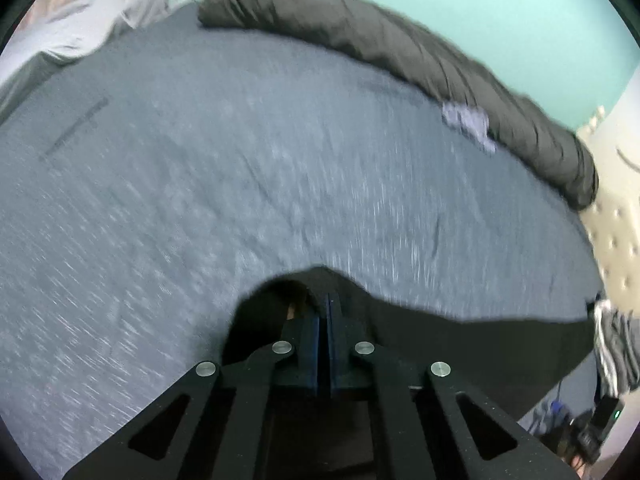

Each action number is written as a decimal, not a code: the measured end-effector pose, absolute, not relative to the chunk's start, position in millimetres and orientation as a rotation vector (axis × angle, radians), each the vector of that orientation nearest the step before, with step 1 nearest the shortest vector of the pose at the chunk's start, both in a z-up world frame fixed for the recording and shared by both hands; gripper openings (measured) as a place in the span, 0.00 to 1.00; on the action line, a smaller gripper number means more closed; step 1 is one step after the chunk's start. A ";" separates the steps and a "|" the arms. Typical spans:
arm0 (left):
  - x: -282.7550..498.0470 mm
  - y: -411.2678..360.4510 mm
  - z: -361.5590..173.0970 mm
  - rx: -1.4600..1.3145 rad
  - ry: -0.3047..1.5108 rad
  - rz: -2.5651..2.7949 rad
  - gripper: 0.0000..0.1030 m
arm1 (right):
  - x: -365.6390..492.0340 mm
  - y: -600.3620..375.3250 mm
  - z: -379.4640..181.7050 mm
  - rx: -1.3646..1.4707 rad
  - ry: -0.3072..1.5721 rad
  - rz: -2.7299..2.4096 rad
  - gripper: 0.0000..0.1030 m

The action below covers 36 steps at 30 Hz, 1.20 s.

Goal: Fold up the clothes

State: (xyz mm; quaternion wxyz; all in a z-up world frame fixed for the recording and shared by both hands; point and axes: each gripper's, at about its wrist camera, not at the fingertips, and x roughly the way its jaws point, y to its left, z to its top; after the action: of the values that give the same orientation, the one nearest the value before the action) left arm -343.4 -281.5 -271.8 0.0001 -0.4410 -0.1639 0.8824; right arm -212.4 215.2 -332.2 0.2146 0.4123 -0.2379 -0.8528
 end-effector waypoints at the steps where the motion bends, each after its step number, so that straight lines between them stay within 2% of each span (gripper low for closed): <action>1: -345.7 -285.2 -264.6 -1.365 -0.510 2.803 0.02 | -212.4 214.8 -332.3 1.144 -0.659 -2.367 0.53; 10: -376.7 -309.1 -240.5 -1.340 -0.553 2.908 0.02 | -212.3 213.1 -333.1 1.139 -0.651 -2.372 0.53; 21: -395.9 -333.9 -297.7 -1.554 -0.651 2.910 0.03 | -215.0 216.4 -336.4 1.149 -0.652 -2.374 0.53; 24: -391.9 -336.3 -299.6 -1.546 -0.680 2.895 0.15 | -215.2 216.8 -337.3 1.153 -0.651 -2.374 0.53; 25: -389.0 -338.7 -296.6 -1.537 -0.680 2.900 0.24 | -215.2 216.3 -337.2 1.155 -0.650 -2.373 0.53; 28: -375.1 -349.7 -290.5 -1.578 -0.680 2.877 0.30 | -214.8 215.2 -337.0 1.155 -0.646 -2.372 0.53; 30: -357.3 -356.6 -287.9 -1.595 -0.690 2.838 0.42 | -214.6 215.6 -336.5 1.152 -0.647 -2.373 0.53; 36: -277.5 -354.1 -294.2 -1.647 -0.656 2.638 0.48 | -212.0 215.9 -331.3 1.130 -0.656 -2.378 0.53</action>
State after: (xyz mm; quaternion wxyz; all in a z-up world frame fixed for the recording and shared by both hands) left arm -277.5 -354.1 -294.2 -0.0183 -0.5182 -0.2065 0.8298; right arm -212.0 215.9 -331.3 0.2125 0.4068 -0.2363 -0.8564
